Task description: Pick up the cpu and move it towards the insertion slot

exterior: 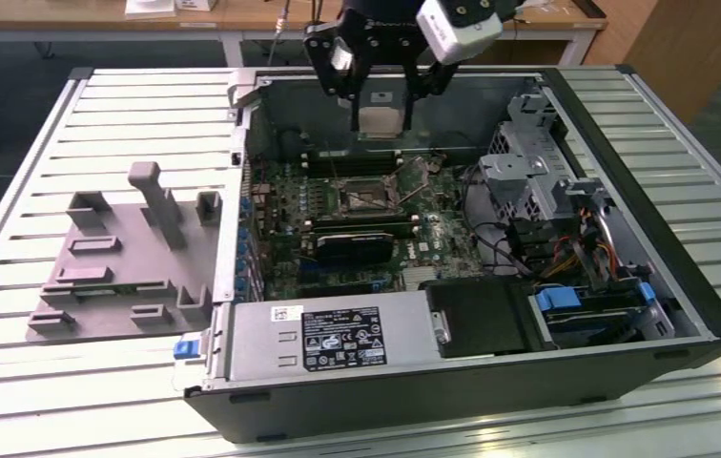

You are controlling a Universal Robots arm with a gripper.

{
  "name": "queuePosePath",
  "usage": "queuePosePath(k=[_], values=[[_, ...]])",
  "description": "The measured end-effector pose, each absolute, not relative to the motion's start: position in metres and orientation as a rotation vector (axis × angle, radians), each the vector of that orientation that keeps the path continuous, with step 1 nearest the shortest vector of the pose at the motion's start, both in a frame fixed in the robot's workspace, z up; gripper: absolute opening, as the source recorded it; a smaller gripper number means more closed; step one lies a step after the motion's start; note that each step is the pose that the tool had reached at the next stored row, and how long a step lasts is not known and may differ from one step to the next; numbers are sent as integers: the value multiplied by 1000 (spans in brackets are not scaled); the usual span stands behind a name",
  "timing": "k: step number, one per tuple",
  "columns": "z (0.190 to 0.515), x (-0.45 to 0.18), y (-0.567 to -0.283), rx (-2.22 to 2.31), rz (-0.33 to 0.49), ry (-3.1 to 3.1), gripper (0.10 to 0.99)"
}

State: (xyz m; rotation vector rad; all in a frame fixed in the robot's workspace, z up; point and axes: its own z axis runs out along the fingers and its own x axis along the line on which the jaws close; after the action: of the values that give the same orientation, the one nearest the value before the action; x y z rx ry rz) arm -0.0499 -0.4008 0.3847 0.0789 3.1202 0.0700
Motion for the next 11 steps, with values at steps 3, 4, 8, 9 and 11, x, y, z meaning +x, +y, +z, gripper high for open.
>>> queuePosePath(k=[3, 4, 8, 9, 11], values=[[385, -42, -401, 79, 70, 3120, 537], [385, -42, -400, 79, 70, 3120, 537], [384, -40, -397, 79, 70, 3120, 537], [384, -40, -396, 79, 70, 3120, 537], [384, -40, -392, 79, 70, 3120, 537]])
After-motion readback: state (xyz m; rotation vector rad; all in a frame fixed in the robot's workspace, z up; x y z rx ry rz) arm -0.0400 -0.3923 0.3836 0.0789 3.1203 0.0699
